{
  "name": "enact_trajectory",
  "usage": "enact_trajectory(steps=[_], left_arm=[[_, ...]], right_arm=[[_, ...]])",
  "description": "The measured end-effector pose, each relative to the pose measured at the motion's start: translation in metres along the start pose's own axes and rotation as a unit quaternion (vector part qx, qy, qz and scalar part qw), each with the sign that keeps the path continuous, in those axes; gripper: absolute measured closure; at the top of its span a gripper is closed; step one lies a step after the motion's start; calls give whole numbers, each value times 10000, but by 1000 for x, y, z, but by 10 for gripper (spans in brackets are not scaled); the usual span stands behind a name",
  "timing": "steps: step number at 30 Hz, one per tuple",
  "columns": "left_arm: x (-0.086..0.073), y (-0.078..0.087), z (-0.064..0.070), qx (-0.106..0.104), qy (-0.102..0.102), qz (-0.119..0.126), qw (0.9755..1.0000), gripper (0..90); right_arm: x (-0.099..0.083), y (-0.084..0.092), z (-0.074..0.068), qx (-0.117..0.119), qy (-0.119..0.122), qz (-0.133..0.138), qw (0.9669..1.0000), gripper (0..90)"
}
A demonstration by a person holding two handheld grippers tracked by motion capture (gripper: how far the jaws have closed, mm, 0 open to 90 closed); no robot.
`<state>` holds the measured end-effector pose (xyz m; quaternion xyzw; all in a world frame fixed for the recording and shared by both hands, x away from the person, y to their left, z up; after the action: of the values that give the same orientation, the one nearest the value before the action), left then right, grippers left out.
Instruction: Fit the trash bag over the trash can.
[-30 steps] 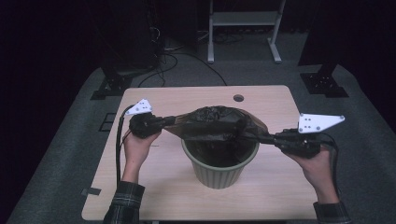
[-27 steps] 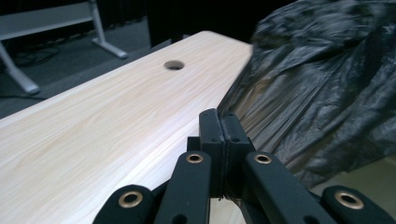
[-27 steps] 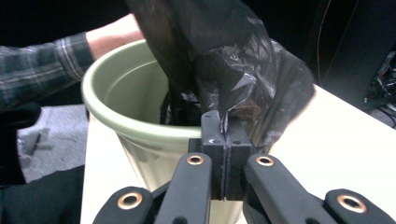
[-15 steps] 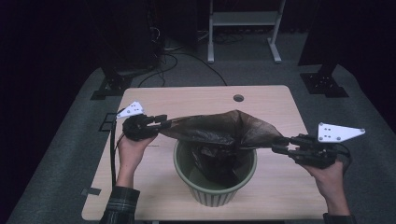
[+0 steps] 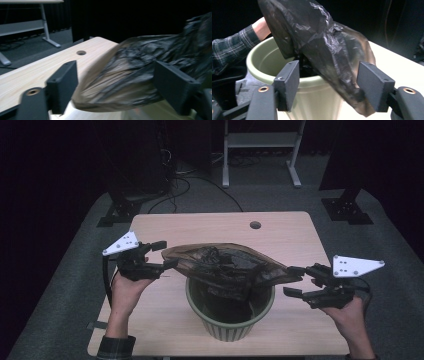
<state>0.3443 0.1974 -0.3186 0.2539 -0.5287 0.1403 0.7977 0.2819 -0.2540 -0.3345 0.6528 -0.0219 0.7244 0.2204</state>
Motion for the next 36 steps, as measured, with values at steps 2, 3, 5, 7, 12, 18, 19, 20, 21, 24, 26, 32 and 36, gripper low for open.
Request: enact_trajectory(steps=[2,3,5,7,12,18,19,20,21,24,26,32,36], left_arm=[[0,2,4,-80,23,18,10000,176],[0,4,14,-203,12,-2,9998,145],[-4,5,24,-335,2,-40,9994,140],[-6,4,28,-362,6,-74,9993,139],[-22,1,46,-412,10,-271,9988,107],[-48,7,68,-342,-153,-229,9990,88],[-52,8,71,-302,-200,-203,9991,88],[-52,8,71,-302,-200,-203,9991,88],[-56,8,73,-290,-214,-206,9991,88],[-67,-1,81,-344,-297,-381,9982,87],[-69,-5,81,-386,-279,-332,9983,71],[-66,-17,72,-375,-296,-290,9984,75],[-56,-34,57,-162,-346,-214,9990,78]], right_arm=[[1,-3,-2,32,-24,12,10000,311],[3,-6,-4,91,-109,-38,9999,289],[4,-8,-6,137,-92,-52,9999,281],[5,-9,-8,173,-114,-75,9998,278],[3,-17,-16,217,-181,-201,9994,250],[-3,-23,-27,161,-126,-396,9990,186],[-4,-24,-28,121,-81,-405,9991,179],[-4,-24,-28,121,-81,-405,9991,179],[-4,-24,-30,105,-56,-406,9991,179],[-7,-29,-34,76,-46,-453,9989,164],[-7,-30,-34,57,-77,-410,9991,164],[-9,-31,-26,-68,-98,-415,9991,164],[-12,-34,-9,-297,-139,-424,9986,168]])
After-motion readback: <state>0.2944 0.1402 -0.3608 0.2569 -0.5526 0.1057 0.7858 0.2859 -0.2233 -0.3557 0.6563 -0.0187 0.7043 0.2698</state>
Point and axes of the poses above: each handheld gripper's, and its own axes: y roughly backward along the jaws, x roughly out of its top, z roughly to its right, the point moved 3 cm from there along -y, roughly forward along the jaws, and after that the axes turned 13 degrees about y, right-handed, at the moved point
